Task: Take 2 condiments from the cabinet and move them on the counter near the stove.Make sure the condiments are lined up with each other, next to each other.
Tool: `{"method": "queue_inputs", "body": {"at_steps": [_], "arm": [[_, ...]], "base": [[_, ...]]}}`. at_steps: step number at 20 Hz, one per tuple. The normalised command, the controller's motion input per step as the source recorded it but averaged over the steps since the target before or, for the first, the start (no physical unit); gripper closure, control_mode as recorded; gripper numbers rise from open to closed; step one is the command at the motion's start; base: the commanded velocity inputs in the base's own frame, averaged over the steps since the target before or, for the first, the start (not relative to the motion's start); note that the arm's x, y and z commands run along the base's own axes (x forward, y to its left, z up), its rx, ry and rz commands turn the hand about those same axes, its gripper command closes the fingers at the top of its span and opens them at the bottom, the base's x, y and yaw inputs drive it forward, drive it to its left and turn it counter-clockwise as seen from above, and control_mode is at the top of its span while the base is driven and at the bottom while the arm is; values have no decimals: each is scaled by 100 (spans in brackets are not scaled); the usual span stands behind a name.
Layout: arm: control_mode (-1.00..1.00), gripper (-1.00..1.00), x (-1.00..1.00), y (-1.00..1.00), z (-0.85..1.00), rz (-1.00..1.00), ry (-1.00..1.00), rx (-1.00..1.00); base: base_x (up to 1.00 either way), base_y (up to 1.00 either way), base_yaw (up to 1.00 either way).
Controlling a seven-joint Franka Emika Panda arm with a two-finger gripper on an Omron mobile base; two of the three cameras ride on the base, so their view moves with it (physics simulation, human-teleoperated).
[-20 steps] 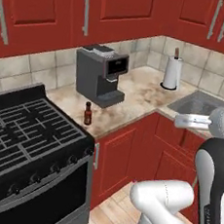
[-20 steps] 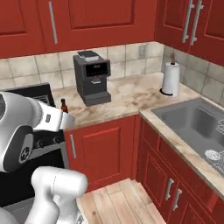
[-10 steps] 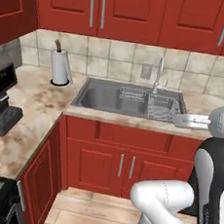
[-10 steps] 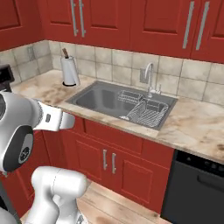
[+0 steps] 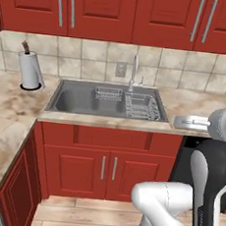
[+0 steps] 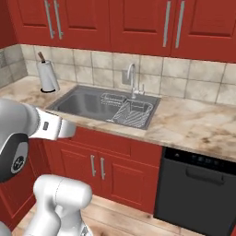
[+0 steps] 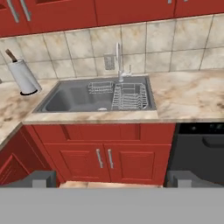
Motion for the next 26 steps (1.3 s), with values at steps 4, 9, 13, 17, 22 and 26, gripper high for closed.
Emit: {"method": "queue_inputs", "body": {"at_steps": [4, 9, 13, 17, 22, 26], "arm": [[100, -100, 0, 0, 0, 0, 0, 0], [100, -100, 0, 0, 0, 0, 0, 0], [100, -100, 0, 0, 0, 0, 0, 0], [100, -100, 0, 0, 0, 0, 0, 0], [100, -100, 0, 0, 0, 0, 0, 0], [100, -100, 0, 0, 0, 0, 0, 0]], "base": [[1, -71, -12], [0, -93, -11], [0, -99, -11], [11, -88, -13], [29, -74, -15], [34, -66, -14]]}}
